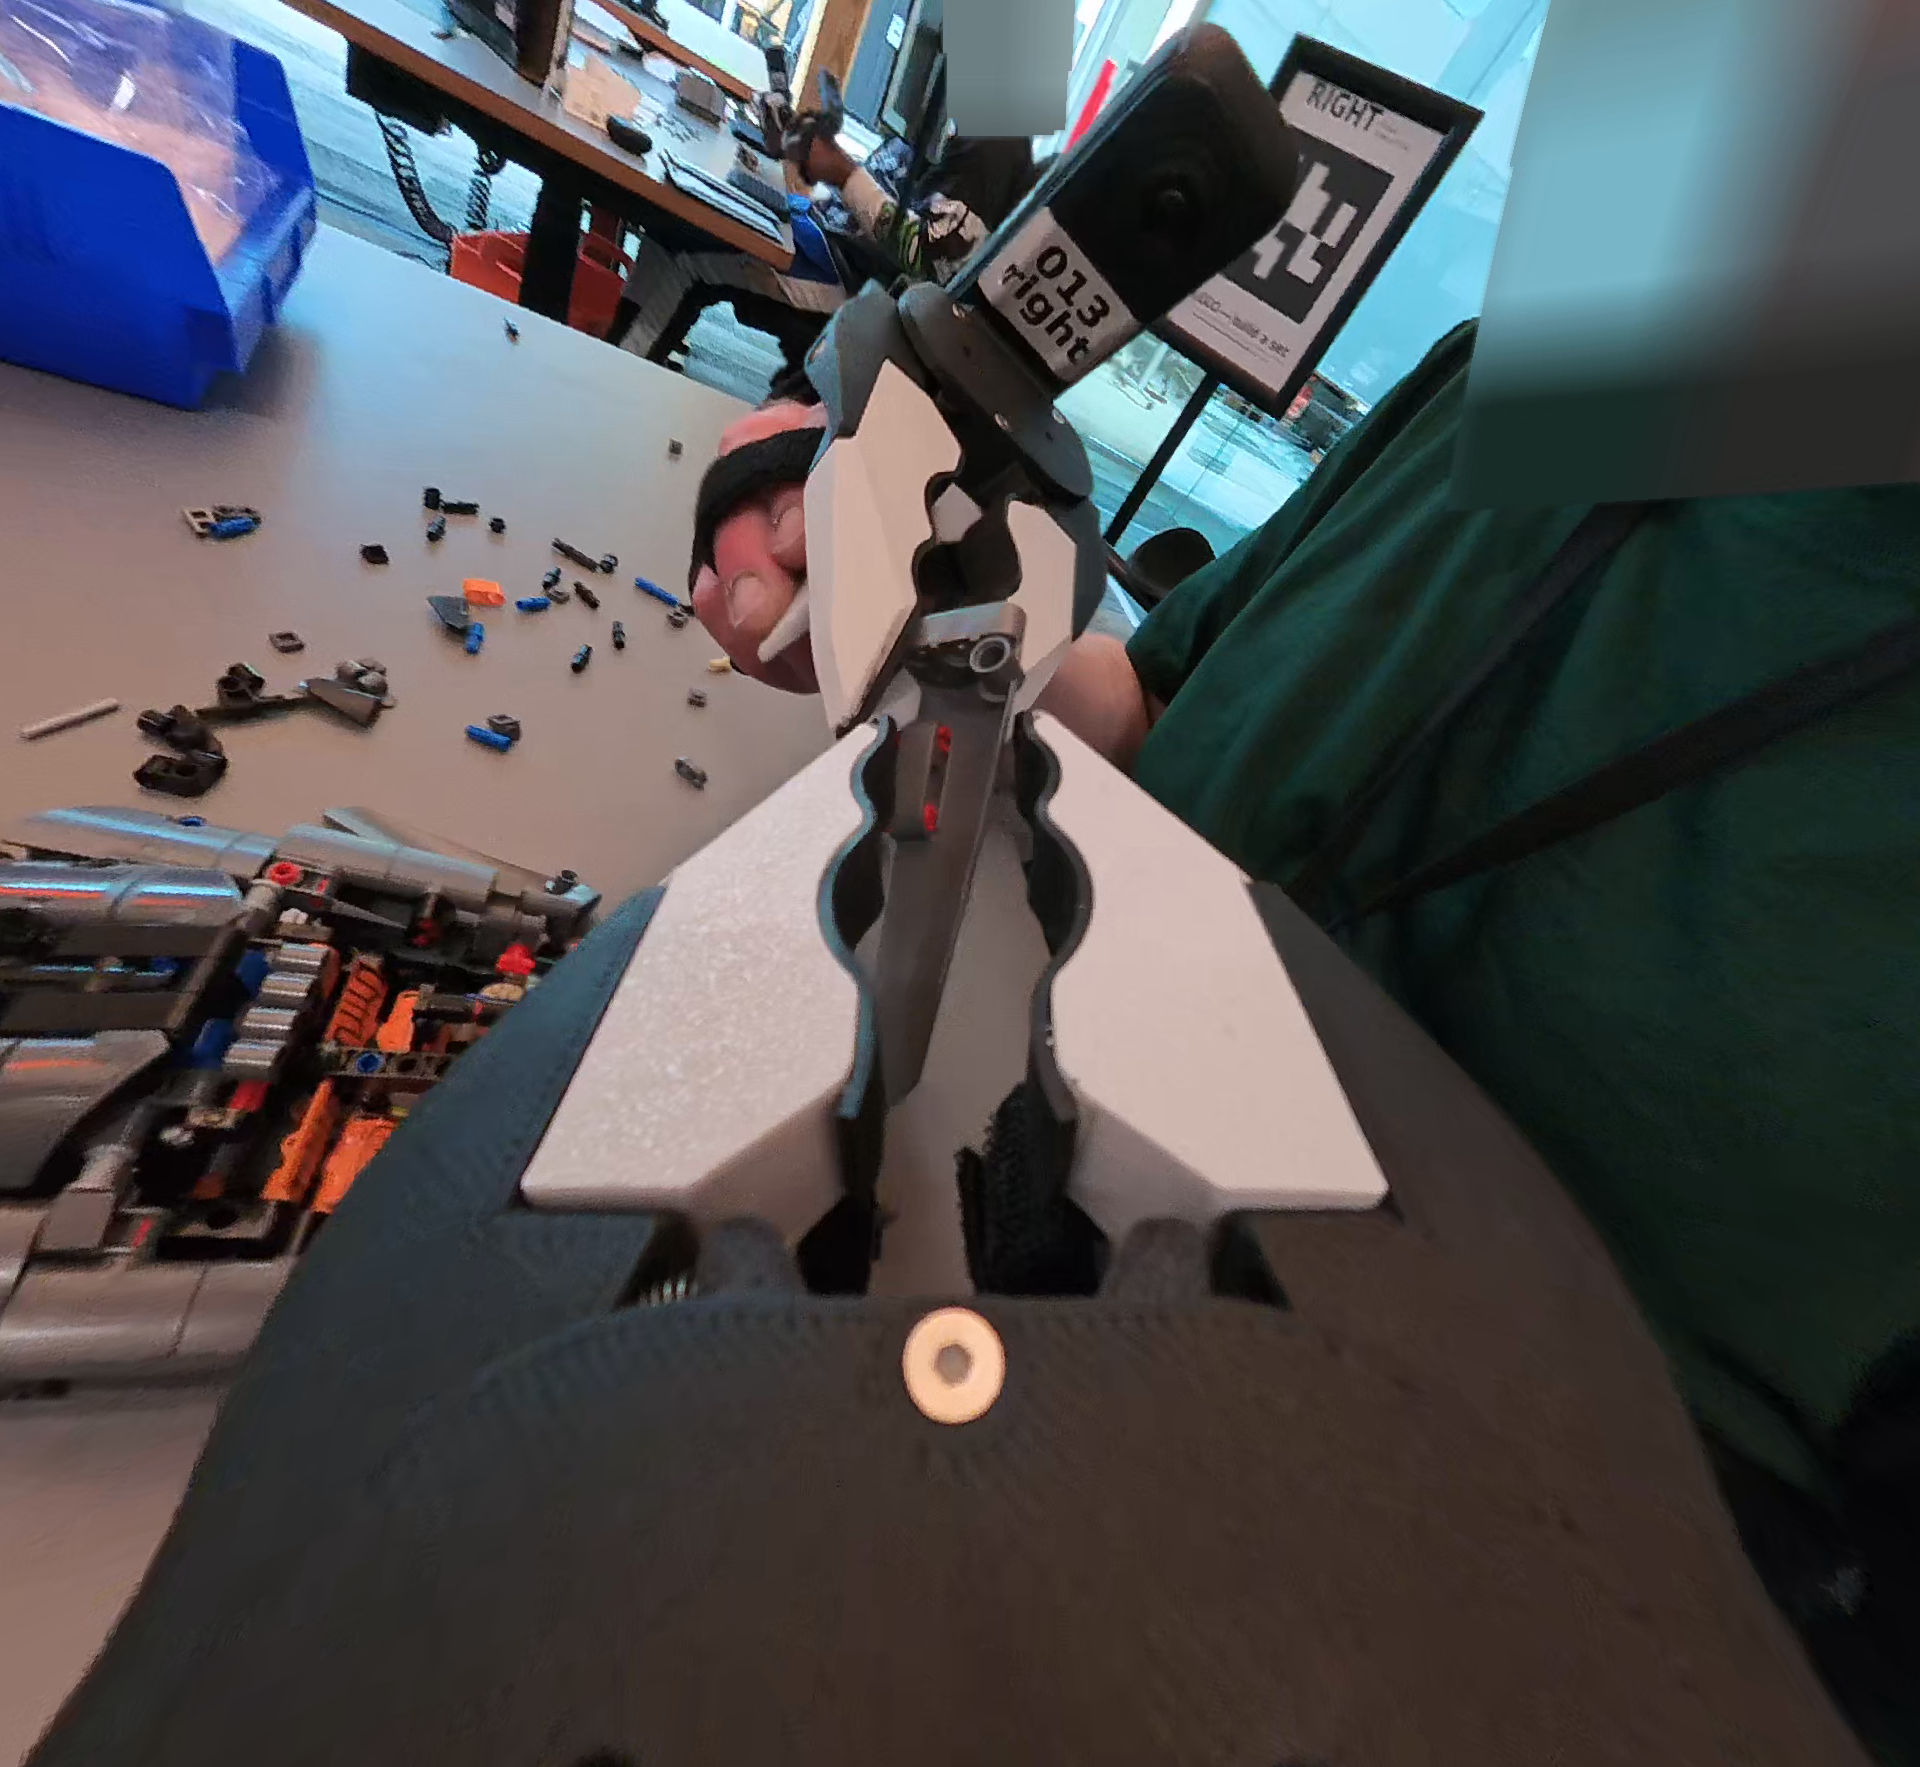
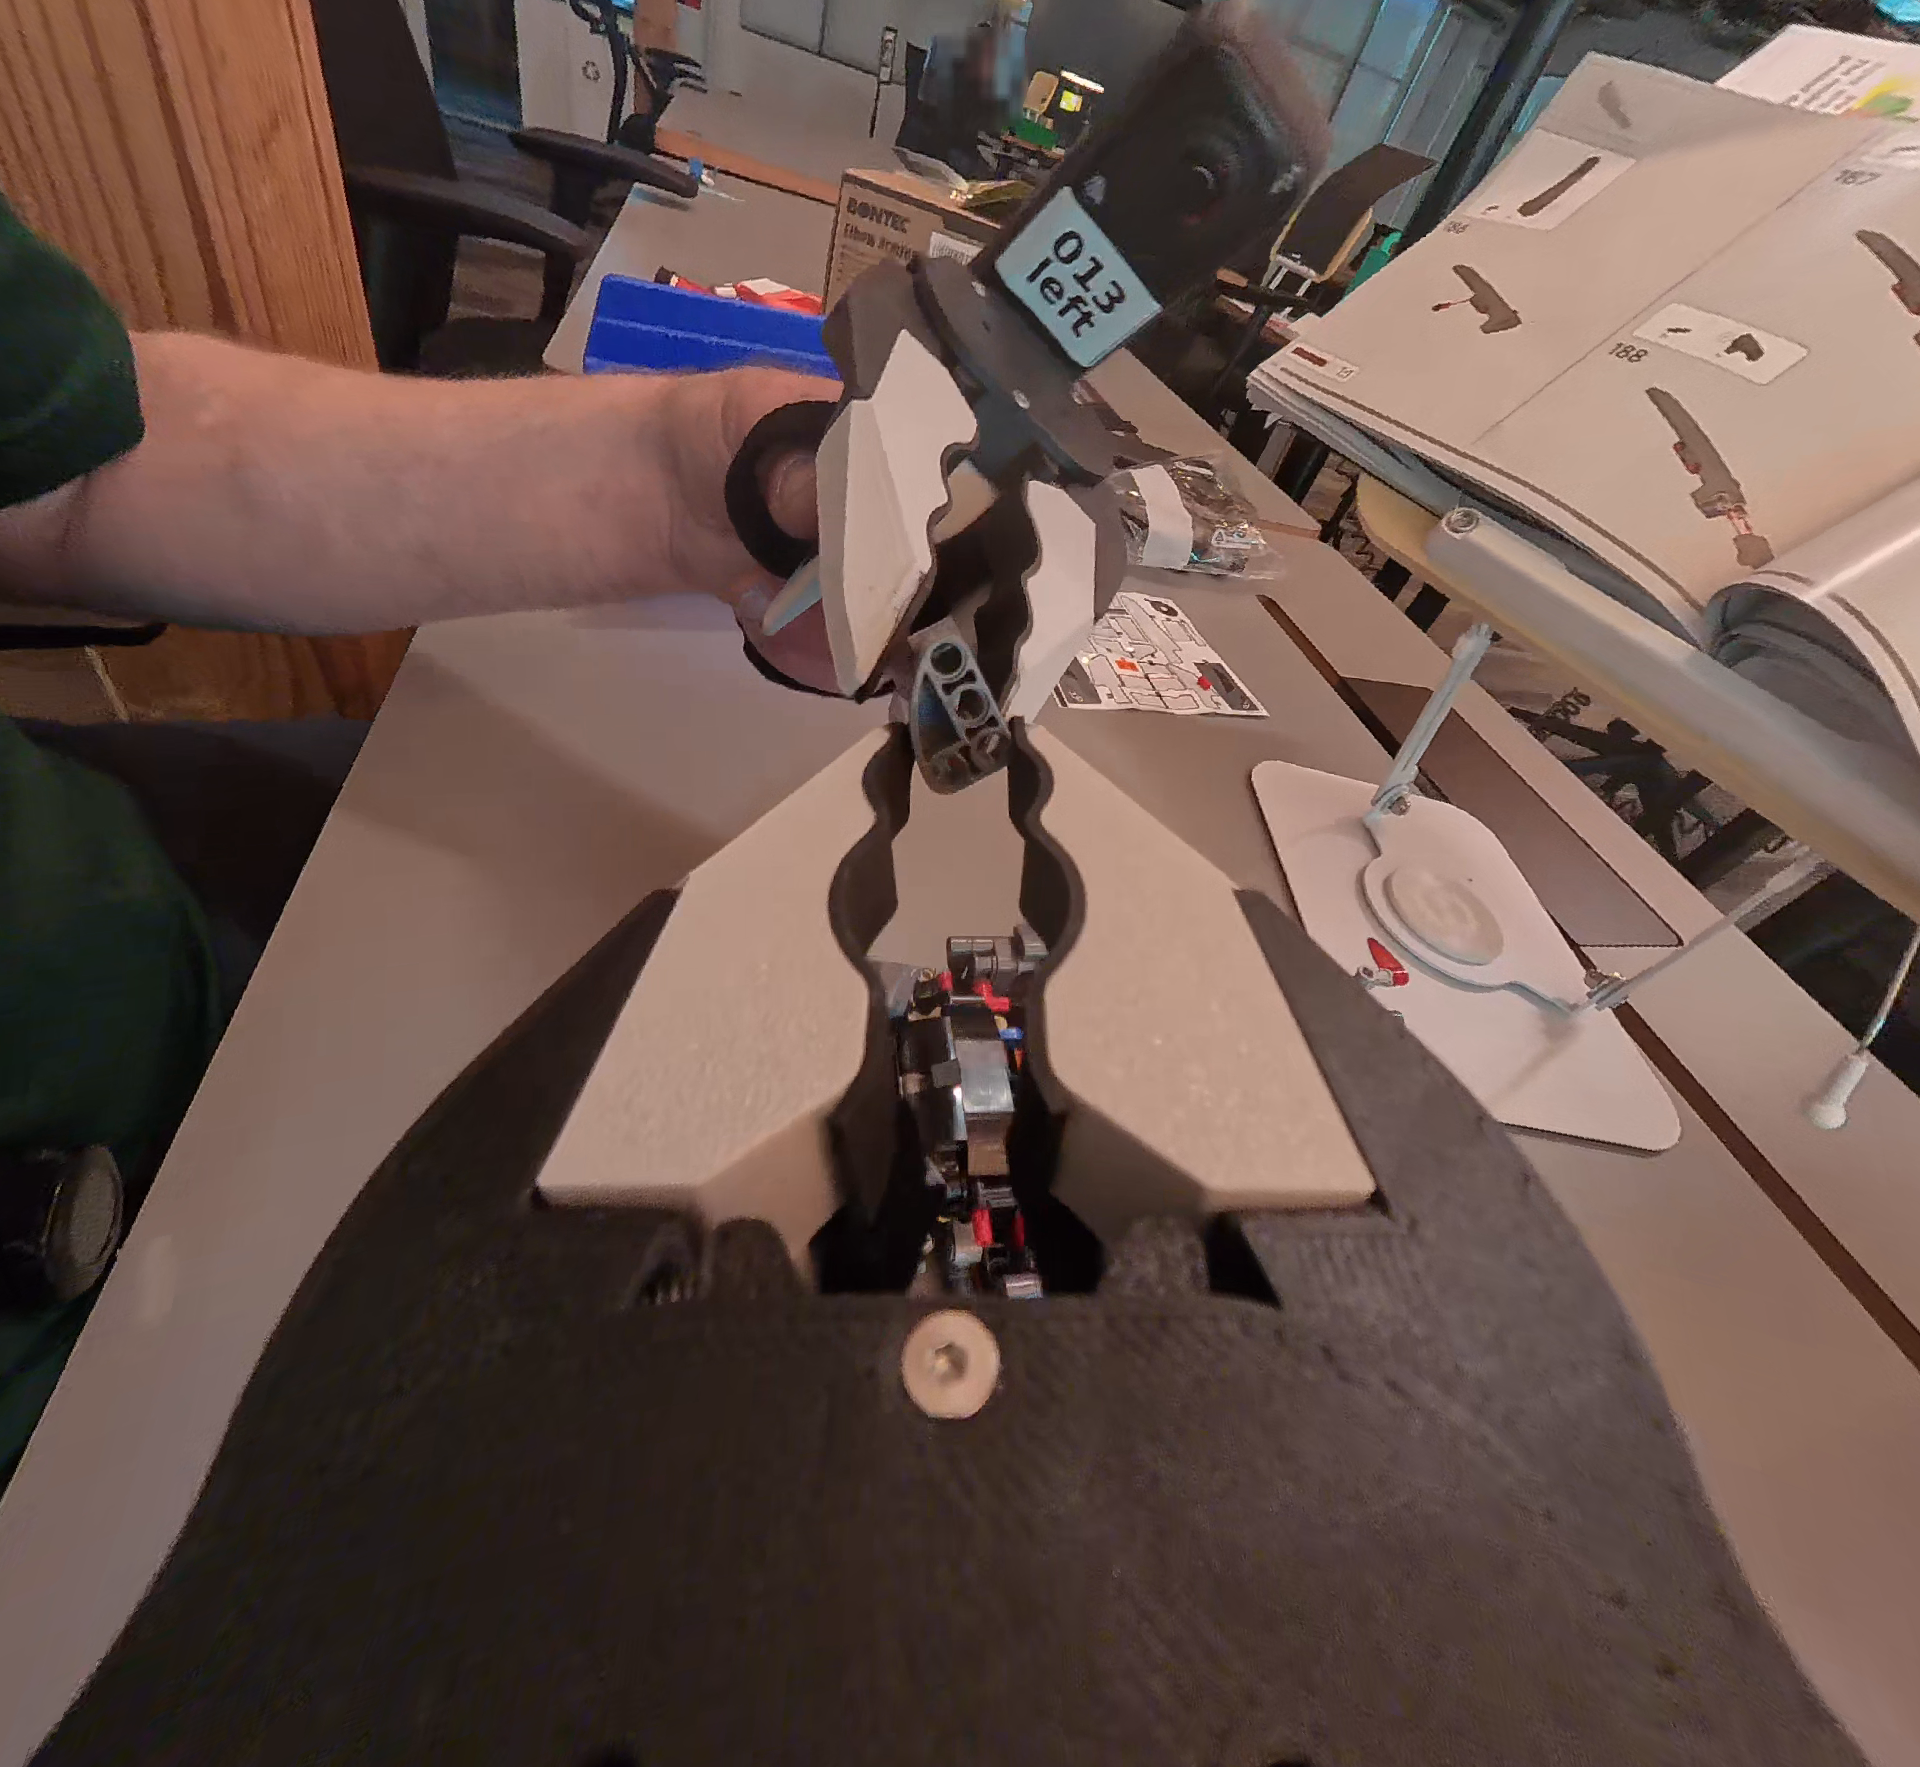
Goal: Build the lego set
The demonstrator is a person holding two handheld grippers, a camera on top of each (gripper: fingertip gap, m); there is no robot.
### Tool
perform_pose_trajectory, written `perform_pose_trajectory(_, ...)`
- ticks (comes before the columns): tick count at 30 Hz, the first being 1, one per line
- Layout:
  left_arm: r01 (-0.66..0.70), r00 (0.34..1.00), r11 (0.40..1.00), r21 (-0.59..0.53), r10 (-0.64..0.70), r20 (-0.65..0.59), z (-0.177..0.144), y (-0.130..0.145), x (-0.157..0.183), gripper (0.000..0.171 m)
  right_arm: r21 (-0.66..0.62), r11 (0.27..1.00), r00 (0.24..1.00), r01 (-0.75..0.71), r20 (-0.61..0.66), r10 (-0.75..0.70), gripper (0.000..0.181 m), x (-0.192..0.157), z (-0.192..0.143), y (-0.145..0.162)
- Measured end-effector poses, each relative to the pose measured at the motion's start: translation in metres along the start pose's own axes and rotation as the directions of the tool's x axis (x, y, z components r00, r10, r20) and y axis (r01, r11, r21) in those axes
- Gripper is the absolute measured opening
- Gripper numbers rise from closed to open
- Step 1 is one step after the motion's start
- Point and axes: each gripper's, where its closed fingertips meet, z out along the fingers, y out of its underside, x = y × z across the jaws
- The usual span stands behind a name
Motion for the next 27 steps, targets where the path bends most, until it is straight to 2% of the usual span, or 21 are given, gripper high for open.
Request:
perform_pose_trajectory(10, -0.090, 0.993, 0.993, 0.077, 0.084, 0.077, -0.008, -0.018, -0.011, 0.023, 0.061, 0.993, 0.994, -0.105, -0.005, 0.105, 0.015, 0.022, 0.006, -0.010)
perform_pose_trajectory(15, -0.178, 0.966, 0.978, 0.111, 0.152, 0.211, -0.017, -0.027, -0.031, 0.027, 0.078, 0.985, 0.987, -0.156, -0.030, 0.159, 0.014, 0.042, 0.005, -0.011)
perform_pose_trajectory(17, -0.188, 0.965, 0.970, 0.153, 0.154, 0.213, -0.020, -0.033, -0.032, 0.025, 0.085, 0.980, 0.983, -0.181, -0.017, 0.183, 0.014, 0.047, 0.006, -0.011)
perform_pose_trajectory(27, -0.214, 0.957, 0.959, 0.188, 0.166, 0.238, -0.026, -0.029, -0.048, 0.020, 0.122, 0.949, 0.957, -0.291, 0.035, 0.289, 0.014, 0.058, 0.017, -0.005)
